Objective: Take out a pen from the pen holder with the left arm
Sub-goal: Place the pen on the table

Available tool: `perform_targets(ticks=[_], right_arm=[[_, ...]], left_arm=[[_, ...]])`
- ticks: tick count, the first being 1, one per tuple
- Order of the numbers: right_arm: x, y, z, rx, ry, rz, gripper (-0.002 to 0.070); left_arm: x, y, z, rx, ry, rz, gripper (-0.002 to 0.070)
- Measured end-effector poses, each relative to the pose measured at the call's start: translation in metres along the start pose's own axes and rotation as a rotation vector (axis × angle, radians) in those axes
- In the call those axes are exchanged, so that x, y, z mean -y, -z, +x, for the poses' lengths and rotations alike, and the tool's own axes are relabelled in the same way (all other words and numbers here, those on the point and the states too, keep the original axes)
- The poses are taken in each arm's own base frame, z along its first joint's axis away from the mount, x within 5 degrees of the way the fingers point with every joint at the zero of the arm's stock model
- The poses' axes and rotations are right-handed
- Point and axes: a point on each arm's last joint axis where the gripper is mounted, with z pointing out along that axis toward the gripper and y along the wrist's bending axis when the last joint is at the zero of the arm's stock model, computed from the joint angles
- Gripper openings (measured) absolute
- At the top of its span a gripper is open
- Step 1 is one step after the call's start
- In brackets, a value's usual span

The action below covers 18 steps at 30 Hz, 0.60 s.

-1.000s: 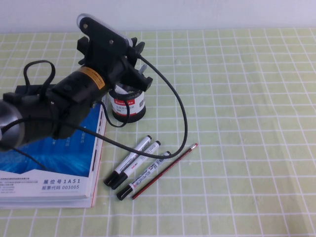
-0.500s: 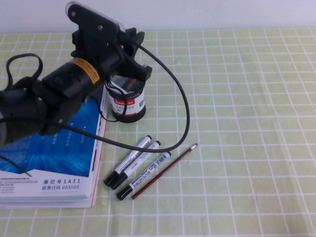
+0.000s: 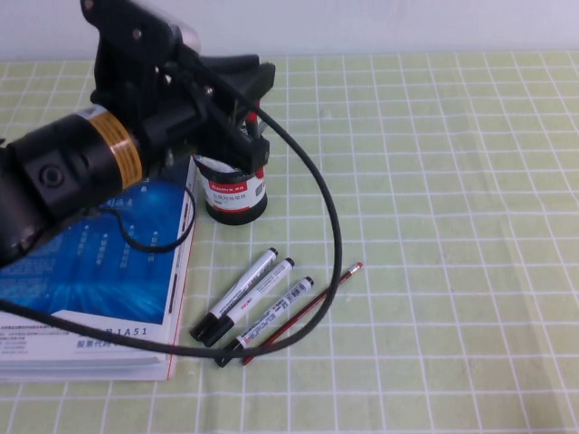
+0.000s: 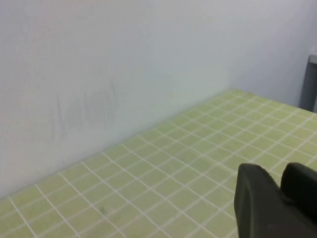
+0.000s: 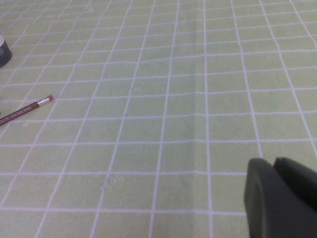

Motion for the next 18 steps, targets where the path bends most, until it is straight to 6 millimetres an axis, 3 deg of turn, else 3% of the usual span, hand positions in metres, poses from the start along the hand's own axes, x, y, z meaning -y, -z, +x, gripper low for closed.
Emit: perform_targets(ticks=[5, 10, 18], right_arm=[[0.000, 0.000, 0.000, 0.000, 0.000, 0.000, -0.0015], [0.000, 0.000, 0.000, 0.000, 0.000, 0.000, -0.0015], [0.000, 0.000, 0.000, 0.000, 0.000, 0.000, -0.0015]], left_arm=[[0.009, 0.005, 0.027, -0.077, 0.051, 0.048, 0.0059], [0.015, 0.006, 0.042, -0.103, 0.104, 0.082, 0.0059], [0.018, -0.011, 0.078, -0.254, 0.173, 0.129, 0.0059]])
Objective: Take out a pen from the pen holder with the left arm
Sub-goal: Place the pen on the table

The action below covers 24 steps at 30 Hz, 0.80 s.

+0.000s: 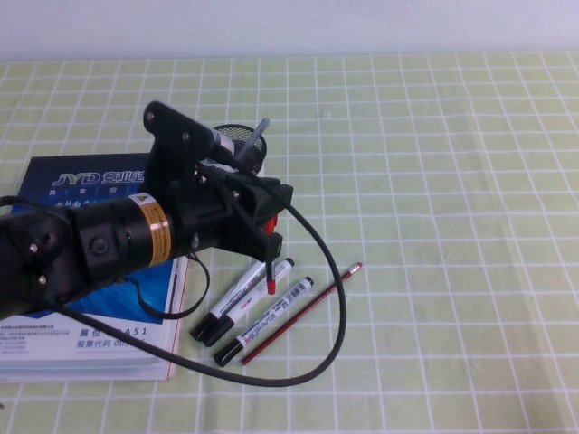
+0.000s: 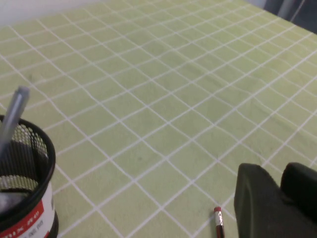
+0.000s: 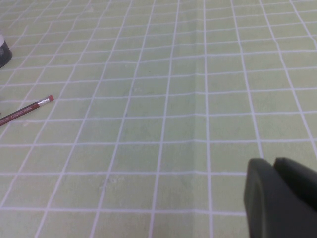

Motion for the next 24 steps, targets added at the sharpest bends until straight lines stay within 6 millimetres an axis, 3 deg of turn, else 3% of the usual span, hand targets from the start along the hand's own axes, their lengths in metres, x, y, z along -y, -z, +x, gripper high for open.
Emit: perform_targets(ticks=[5, 13, 21, 24], right_arm=[[0.000, 0.000, 0.000, 0.000, 0.000, 0.000, -0.0015], [0.000, 0.000, 0.000, 0.000, 0.000, 0.000, -0.0015], [0.000, 0.000, 0.000, 0.000, 0.000, 0.000, -0.0015], [0.000, 0.000, 0.000, 0.000, 0.000, 0.000, -0.0015]], left_arm=[[-0.002, -0.012, 0.014, -0.052, 0.013, 0.026, 0.0059], [-0.002, -0.015, 0.018, -0.066, 0.006, 0.037, 0.0076], [-0.002, -0.015, 0.018, -0.067, 0.033, 0.039, 0.0308], [-0.001, -0.014, 0.018, -0.063, 0.047, 0.049, 0.0341]])
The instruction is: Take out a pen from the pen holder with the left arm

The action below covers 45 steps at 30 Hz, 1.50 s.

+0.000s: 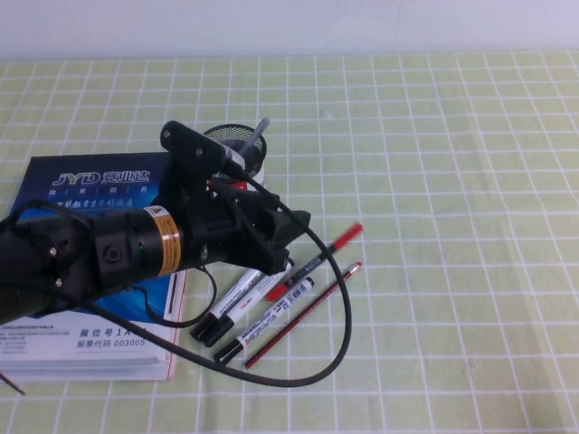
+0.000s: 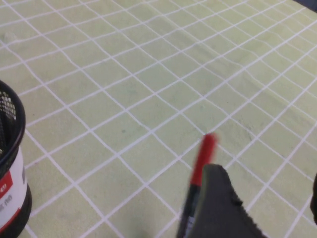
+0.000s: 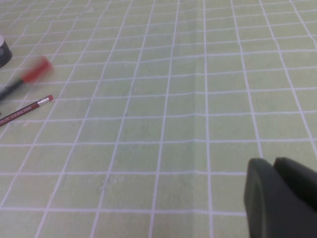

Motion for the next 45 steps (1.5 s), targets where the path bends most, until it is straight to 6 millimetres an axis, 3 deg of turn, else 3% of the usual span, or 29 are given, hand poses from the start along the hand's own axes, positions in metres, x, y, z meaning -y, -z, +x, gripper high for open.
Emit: perform_targets(ticks=[4, 9, 13, 23, 30, 34, 45], right_arm=[[0.000, 0.000, 0.000, 0.000, 0.000, 0.000, -0.0015], [0.000, 0.000, 0.000, 0.000, 0.000, 0.000, -0.0015], [0.000, 0.000, 0.000, 0.000, 0.000, 0.000, -0.0015], [0.000, 0.000, 0.000, 0.000, 0.000, 0.000, -0.0015], [0.000, 0.000, 0.000, 0.000, 0.000, 0.000, -0.0015], [0.000, 0.000, 0.000, 0.000, 0.000, 0.000, -0.0015], [0.000, 0.000, 0.000, 0.000, 0.000, 0.000, -0.0015]], left_arm=[[0.004, 0.008, -0.008, 0.030, -0.021, 0.003, 0.0322], [0.012, 0.030, -0.026, 0.078, -0.116, -0.013, 0.0090], [0.022, 0.055, -0.043, 0.133, -0.163, -0.038, 0.0017], [0.053, 0.131, -0.067, 0.225, -0.175, -0.101, 0.0001], [0.073, 0.171, -0.052, 0.311, -0.116, -0.104, 0.0000], [0.078, 0.181, -0.047, 0.332, -0.111, -0.100, 0.0000], [0.077, 0.178, -0.046, 0.323, -0.104, -0.099, 0.0000]])
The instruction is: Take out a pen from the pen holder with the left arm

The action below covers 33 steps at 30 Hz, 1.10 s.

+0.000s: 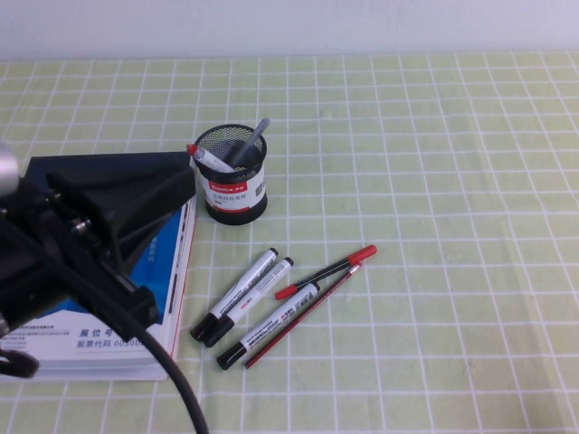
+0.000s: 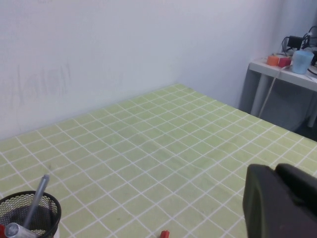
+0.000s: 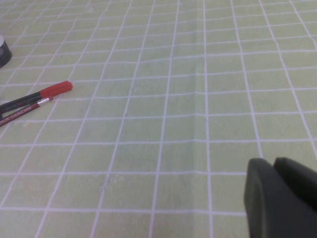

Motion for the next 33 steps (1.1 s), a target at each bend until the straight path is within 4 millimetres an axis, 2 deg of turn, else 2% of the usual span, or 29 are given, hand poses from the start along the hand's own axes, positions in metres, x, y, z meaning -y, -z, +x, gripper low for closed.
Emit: perform_targets(ticks=[11, 14, 17, 19, 24, 28, 33], right_arm=[[0.000, 0.000, 0.000, 0.000, 0.000, 0.000, -0.0015], [0.000, 0.000, 0.000, 0.000, 0.000, 0.000, -0.0015], [0.000, 0.000, 0.000, 0.000, 0.000, 0.000, -0.0015], [0.000, 0.000, 0.000, 0.000, 0.000, 0.000, -0.0015], [0.000, 0.000, 0.000, 0.000, 0.000, 0.000, -0.0015], [0.000, 0.000, 0.000, 0.000, 0.000, 0.000, -0.0015], [0.000, 0.000, 0.000, 0.000, 0.000, 0.000, -0.0015]], left_arm=[[0.002, 0.004, -0.002, 0.013, -0.020, 0.009, 0.0000], [0.008, 0.021, -0.006, 0.058, -0.087, 0.023, 0.0000], [0.017, 0.048, -0.002, 0.117, -0.147, 0.006, 0.0000], [0.025, 0.069, 0.006, 0.169, -0.176, -0.029, 0.0000], [0.035, 0.093, 0.037, 0.227, -0.203, -0.095, 0.0000], [0.034, 0.100, 0.059, 0.247, -0.188, -0.164, 0.0000], [0.022, 0.094, 0.089, 0.199, -0.072, -0.248, 0.0000]])
